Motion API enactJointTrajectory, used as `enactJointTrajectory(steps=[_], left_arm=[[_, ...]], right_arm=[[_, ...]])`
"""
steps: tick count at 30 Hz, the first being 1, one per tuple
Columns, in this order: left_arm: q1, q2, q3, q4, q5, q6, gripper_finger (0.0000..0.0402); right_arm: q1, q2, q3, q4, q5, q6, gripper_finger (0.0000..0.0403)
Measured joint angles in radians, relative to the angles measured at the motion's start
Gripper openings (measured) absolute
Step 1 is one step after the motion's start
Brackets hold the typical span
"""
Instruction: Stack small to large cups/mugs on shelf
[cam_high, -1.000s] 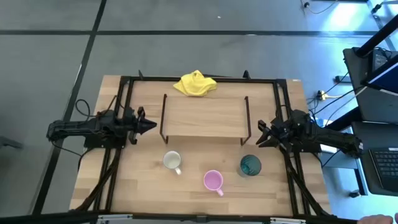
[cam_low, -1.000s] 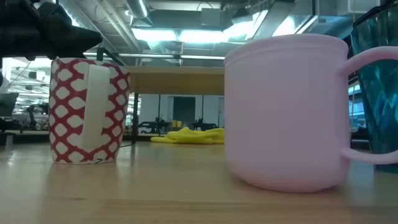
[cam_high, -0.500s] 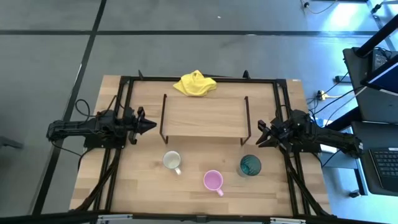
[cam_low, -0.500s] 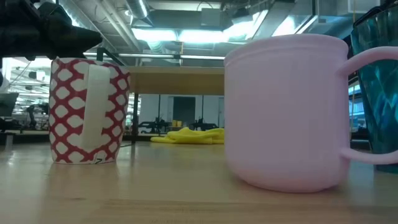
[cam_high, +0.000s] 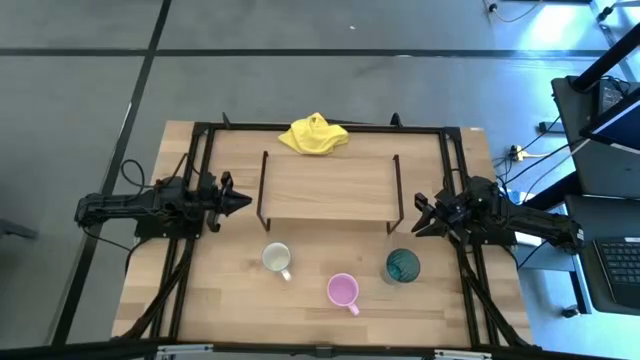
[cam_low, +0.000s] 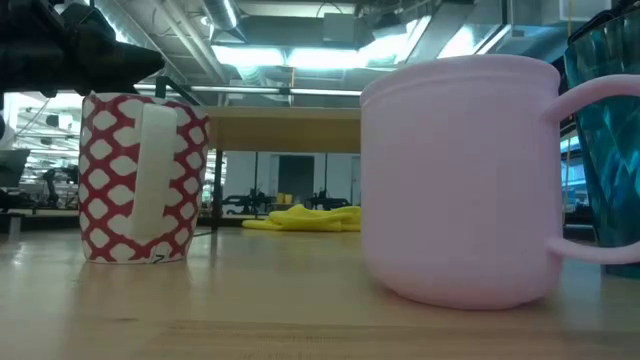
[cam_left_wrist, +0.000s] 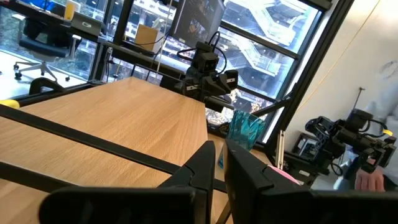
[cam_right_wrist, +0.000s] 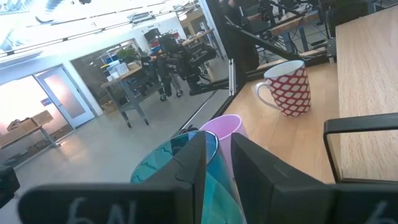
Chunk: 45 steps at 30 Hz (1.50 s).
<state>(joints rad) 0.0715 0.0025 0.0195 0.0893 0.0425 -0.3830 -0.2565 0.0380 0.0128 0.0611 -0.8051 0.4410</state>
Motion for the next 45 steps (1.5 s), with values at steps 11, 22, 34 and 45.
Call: enactJointTrajectory(steps=[11,22,34,45], left_arm=[[0.000,0.000,0.000,0.000,0.000,0.000,0.0027],[0.000,0.000,0.000,0.000,0.000,0.000,0.0027],[0.000,0.000,0.000,0.000,0.000,0.000,0.0027],[0.000,0.000,0.000,0.000,0.000,0.000,0.0027]], right_arm=[[0.000,0.000,0.000,0.000,0.000,0.001,0.0077],[0.000,0.000,0.000,0.000,0.000,-0.004,0.0077],[0.000,0.000,0.000,0.004,0.196,-0.309,0.0077],[0.001,-0.001,0.004,0.575,0.431,-0.523,0.0077]])
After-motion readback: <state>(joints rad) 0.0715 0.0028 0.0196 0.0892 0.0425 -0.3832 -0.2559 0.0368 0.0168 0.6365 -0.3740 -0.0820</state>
